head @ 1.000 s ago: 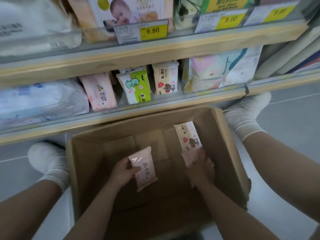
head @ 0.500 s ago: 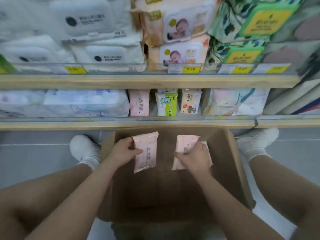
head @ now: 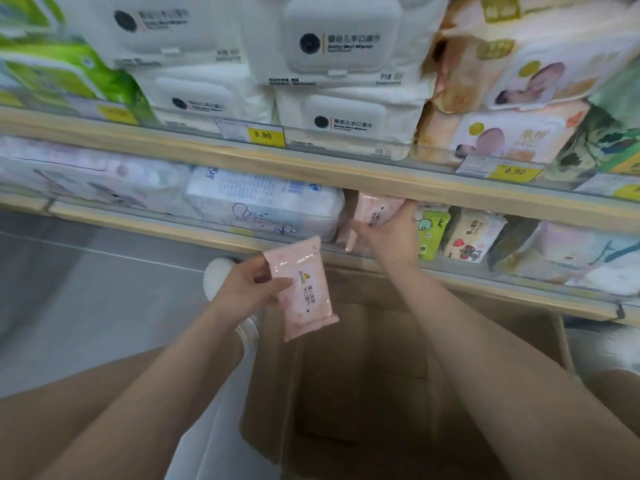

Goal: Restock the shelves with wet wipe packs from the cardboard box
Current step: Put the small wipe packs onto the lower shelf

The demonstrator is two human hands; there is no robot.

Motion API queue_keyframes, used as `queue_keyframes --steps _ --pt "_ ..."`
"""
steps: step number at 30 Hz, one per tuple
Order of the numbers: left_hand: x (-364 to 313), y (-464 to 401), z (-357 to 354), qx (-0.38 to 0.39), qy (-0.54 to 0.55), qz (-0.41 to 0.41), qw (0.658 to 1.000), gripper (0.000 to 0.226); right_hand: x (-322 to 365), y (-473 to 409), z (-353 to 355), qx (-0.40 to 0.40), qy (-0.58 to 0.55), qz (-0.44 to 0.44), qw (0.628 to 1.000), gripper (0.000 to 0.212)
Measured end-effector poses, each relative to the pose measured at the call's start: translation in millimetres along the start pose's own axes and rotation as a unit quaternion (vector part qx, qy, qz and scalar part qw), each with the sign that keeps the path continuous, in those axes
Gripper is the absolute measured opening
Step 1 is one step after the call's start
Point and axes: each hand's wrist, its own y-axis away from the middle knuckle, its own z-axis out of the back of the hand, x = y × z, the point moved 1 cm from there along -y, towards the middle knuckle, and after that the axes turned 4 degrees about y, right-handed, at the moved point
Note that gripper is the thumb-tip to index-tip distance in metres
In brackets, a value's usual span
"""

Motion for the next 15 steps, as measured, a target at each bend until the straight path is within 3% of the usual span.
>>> queue_keyframes --steps 4,10,12,15 --pt "0.5 -15.7 -2.5 0.037 0.004 -0.011 0.999 0.023 -11.0 -20.5 -29.3 -0.019 -0.039 -0.045 0.998 0.092" --pt "6.3 -23.0 -3.9 0.017 0.043 -0.012 0.999 0.022 -33.1 -16.1 -33.6 0.051 -0.024 0.054 0.997 0.088" --pt "6.1 -22.3 -5.1 0.018 0.046 -0.013 0.999 0.022 -38.0 -12.1 -25.7 0.078 -0.035 0.048 0.995 0.073" --pt "3.8 -20.4 -7.1 0.021 0.043 -0.013 0.999 0.021 -46.3 -9.8 -20.3 0.14 0.04 0.037 0.989 0.041"
